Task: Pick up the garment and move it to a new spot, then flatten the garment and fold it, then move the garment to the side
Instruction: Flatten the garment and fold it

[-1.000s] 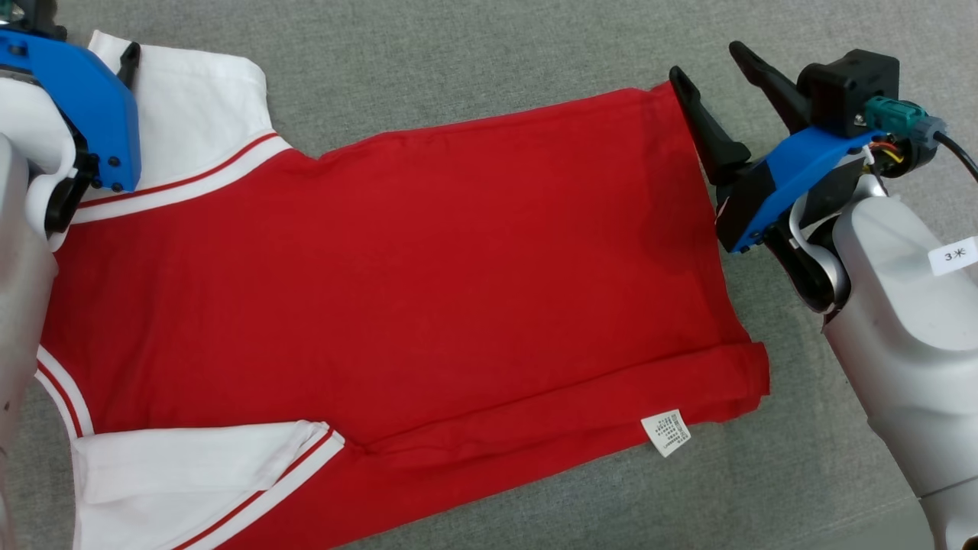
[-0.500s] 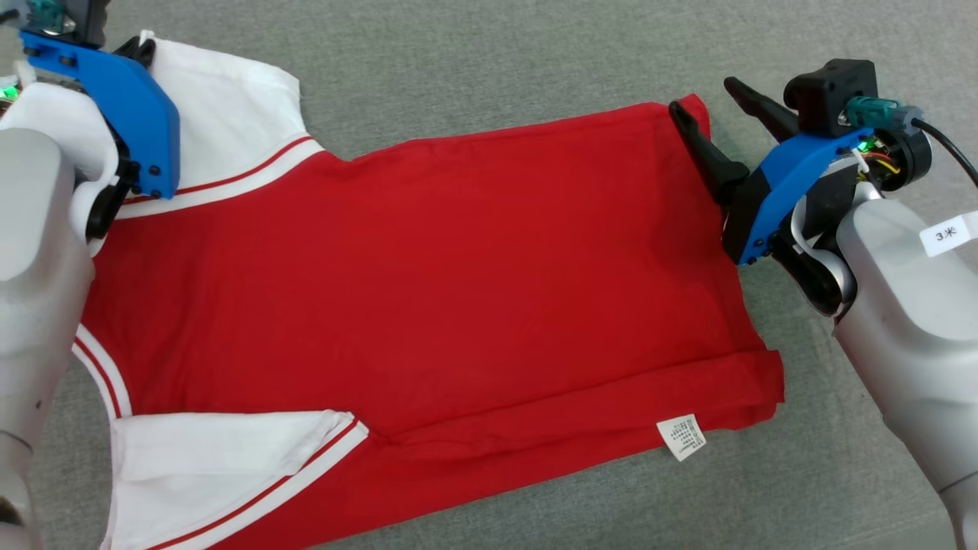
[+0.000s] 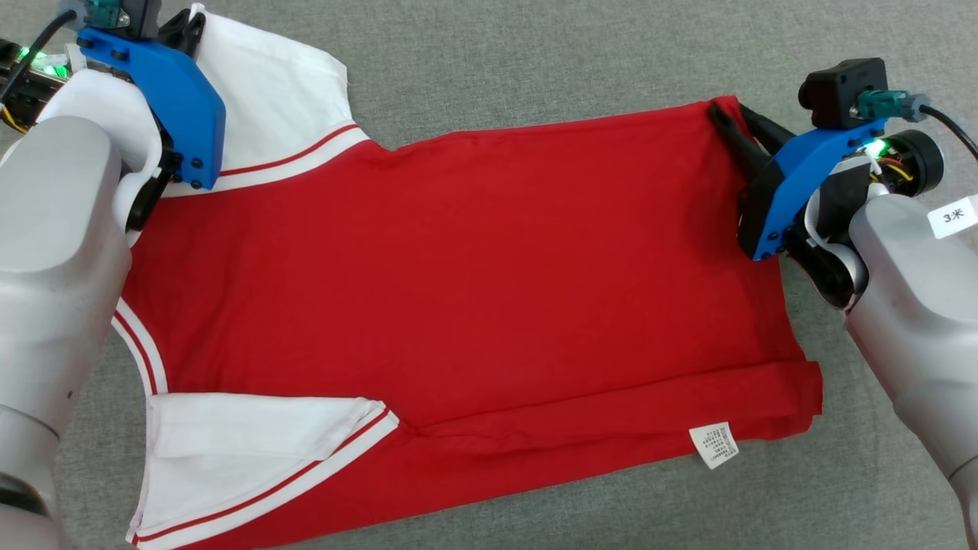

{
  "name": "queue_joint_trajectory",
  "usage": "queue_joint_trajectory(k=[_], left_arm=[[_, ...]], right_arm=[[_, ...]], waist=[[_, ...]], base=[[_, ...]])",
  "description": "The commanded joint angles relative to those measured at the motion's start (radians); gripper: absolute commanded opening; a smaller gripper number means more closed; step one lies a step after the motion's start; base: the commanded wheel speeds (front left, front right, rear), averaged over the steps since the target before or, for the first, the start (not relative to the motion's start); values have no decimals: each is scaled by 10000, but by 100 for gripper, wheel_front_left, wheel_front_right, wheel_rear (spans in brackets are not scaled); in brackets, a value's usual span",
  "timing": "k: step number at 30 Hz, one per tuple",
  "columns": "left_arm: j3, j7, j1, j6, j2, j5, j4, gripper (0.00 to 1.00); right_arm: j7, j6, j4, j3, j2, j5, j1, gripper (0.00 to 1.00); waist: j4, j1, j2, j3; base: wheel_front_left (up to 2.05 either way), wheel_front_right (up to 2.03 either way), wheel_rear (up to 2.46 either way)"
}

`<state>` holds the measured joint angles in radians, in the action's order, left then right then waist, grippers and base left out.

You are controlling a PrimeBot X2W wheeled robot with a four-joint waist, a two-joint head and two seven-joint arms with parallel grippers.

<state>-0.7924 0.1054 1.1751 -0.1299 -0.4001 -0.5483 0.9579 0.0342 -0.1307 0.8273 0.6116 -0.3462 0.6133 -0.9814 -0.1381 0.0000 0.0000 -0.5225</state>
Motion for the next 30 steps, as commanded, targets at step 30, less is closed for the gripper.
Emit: queue_joint_trajectory(k=[30], left_arm=[[661, -3193, -4631, 1343, -457, -1403, -4388, 0]], right_arm=[[-3000, -2, 730, -196, -287, -100, 1950, 0]], waist=[[835, 0, 0, 2096]], base=[[0, 0, 0]])
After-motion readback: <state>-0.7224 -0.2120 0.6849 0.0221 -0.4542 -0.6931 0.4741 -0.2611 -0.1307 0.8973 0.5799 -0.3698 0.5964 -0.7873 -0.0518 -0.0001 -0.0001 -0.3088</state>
